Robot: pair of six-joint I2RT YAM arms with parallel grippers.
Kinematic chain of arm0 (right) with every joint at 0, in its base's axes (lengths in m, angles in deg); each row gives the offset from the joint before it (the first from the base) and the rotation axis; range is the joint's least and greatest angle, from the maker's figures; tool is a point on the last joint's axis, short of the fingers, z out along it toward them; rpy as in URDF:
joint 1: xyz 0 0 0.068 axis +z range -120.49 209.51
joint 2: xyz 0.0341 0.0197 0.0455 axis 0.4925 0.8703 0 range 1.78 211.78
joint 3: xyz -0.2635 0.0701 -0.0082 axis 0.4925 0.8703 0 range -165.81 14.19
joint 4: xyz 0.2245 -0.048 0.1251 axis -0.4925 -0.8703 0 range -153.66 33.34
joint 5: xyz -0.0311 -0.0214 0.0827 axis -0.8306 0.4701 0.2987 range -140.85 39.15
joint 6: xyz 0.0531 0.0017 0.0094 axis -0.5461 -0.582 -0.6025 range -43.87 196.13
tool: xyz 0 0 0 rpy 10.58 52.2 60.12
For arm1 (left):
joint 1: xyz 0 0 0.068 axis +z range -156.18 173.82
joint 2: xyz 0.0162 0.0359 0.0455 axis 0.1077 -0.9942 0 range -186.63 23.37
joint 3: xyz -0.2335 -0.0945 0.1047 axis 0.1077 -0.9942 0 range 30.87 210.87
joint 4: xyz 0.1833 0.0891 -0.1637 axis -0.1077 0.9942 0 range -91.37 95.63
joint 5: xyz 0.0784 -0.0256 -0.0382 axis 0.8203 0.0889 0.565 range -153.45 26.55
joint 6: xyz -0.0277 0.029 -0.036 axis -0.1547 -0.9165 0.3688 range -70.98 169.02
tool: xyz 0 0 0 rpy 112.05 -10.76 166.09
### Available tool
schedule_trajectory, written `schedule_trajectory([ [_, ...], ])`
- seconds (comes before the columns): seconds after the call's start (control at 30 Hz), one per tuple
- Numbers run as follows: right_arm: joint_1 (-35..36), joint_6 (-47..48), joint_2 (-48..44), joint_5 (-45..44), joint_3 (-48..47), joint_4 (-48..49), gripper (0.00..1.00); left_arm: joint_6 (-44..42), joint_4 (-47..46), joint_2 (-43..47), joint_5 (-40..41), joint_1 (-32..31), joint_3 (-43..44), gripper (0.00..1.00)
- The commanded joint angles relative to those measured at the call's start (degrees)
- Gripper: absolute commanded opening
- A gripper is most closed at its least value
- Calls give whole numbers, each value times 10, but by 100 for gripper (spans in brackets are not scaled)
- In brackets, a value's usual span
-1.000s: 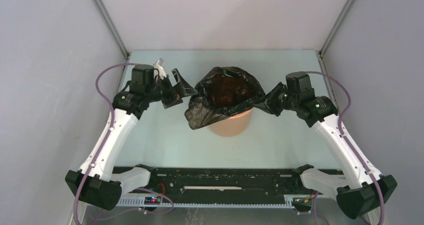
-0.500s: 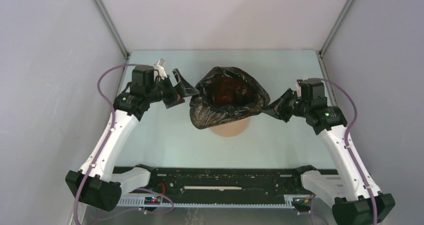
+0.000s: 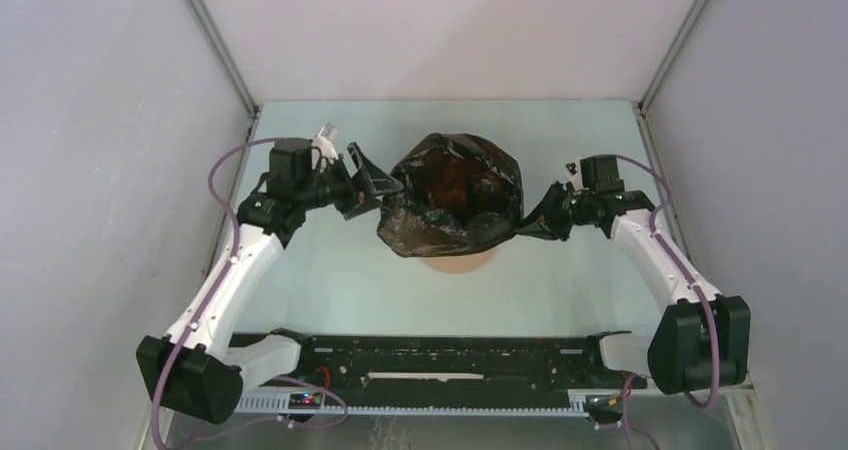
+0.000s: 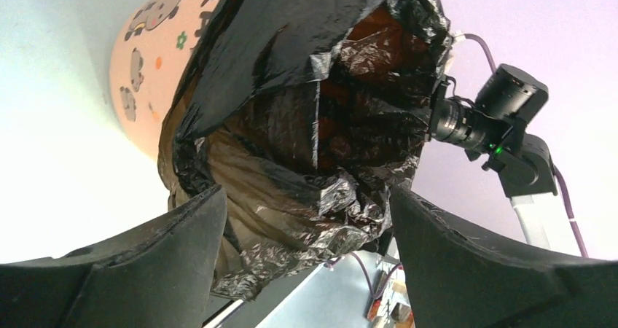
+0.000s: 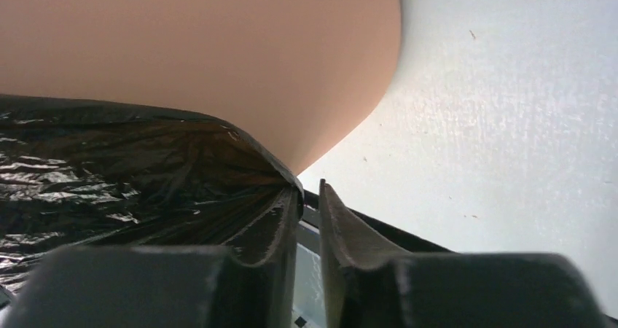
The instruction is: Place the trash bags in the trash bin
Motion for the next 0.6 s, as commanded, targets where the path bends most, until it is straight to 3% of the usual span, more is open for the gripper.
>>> schedule_trajectory([
  [0.0, -11, 85, -19, 18, -43, -32, 29, 15, -64, -4, -44, 4, -15, 85],
  [0.1, -26, 100, -65, 38, -54, -73, 44, 4, -65, -9, -49, 15, -8, 84],
  [0.23, -67, 70, -125, 108, -56, -50, 61, -9, -60, -14, -50, 44, 12, 93],
  [0.4, -101, -33, -101, 159, -56, 111, 75, -11, -69, -54, -60, 53, 50, 97],
  [0.57, -110, -164, 11, 201, -58, 320, 77, -45, -83, -79, -50, 76, 51, 98],
])
